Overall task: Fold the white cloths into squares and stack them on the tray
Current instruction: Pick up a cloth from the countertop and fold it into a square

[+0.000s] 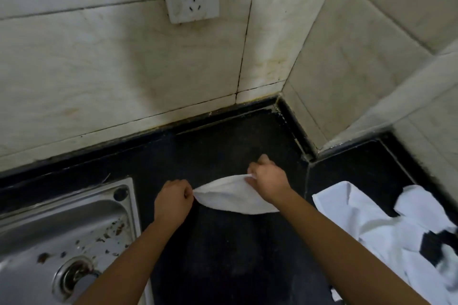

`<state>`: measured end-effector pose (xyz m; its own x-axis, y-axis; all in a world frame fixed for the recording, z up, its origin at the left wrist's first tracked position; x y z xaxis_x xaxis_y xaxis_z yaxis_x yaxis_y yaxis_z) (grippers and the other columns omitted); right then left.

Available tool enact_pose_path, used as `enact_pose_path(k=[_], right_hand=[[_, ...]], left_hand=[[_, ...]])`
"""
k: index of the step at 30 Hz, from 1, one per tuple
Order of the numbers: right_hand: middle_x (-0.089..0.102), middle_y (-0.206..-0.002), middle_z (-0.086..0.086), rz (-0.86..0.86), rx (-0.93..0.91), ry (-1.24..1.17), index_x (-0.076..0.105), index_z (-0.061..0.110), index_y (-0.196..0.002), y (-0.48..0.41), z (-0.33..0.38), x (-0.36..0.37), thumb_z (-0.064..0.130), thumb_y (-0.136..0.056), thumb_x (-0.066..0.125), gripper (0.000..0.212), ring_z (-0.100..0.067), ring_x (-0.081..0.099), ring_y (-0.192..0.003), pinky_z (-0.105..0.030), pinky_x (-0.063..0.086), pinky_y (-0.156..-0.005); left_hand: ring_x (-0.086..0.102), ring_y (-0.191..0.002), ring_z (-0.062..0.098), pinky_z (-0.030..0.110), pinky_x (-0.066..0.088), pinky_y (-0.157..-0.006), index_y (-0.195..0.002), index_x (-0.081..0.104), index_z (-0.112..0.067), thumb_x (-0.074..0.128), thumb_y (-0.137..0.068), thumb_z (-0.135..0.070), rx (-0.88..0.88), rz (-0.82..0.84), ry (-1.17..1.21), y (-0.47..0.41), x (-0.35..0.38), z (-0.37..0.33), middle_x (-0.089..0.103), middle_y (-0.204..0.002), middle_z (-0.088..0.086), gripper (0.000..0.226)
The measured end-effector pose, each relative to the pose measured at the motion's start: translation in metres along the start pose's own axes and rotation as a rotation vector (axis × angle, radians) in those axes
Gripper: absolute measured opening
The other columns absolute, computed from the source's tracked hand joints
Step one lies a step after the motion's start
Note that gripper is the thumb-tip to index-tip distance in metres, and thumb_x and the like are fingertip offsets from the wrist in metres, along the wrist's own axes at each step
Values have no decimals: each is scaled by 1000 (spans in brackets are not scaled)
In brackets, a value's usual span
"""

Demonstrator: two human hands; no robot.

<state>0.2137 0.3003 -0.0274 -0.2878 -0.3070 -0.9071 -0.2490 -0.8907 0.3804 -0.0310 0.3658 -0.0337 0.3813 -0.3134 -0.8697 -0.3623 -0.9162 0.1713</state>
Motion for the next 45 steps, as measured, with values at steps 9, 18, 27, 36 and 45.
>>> enact_pose_path(k=[9,18,27,36,45], right_hand=[[61,-104,-1,-552,-83,-111,59,21,-102,64,-12,-171,35,-98,55,15,-25,61,-91,-36,48,-66],[62,-106,-2,-434,-68,-211,65,21,-108,111,-19,-56,16,-94,57,17,-29,65,-88,-32,45,-68],[61,-121,-6,-17,-74,-232,69,15,-116,187,-8,140,6,-91,55,30,-28,63,-105,-41,55,-83],[62,-115,0,12,-77,-207,71,18,-109,193,-24,137,15,-92,58,22,-21,64,-103,-34,53,-83],[70,-97,6,34,121,-609,70,24,-115,138,-51,92,21,-88,72,27,-8,65,-90,-25,53,-89]], left_hand=[[40,-79,11,28,31,-62,-84,60,-14,69,-80,-2,349,-421,148,-17,-157,-111,55,-84,-4,16],[57,-74,30,36,51,-58,-101,73,-6,77,-63,10,516,-294,-107,45,-69,-68,63,-84,8,42],[58,-88,29,37,54,-64,-106,69,-10,75,-57,-16,480,179,-209,167,79,27,61,-97,7,50],[60,-79,21,31,48,-62,-74,69,-19,85,-62,-15,555,212,-211,176,75,20,62,-81,-3,20],[63,-89,10,26,50,-84,-107,72,-20,70,-89,-17,-5,199,333,97,40,39,67,-95,-9,19]])
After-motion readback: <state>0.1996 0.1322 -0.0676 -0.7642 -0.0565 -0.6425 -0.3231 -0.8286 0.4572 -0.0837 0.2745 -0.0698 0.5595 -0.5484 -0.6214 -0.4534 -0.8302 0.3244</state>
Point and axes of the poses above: each hand's wrist, its own y-axis away from the middle knuckle, its own x-axis out of the palm, z = x × y, the point moved 9 cm from there along -y, towards the middle knuckle
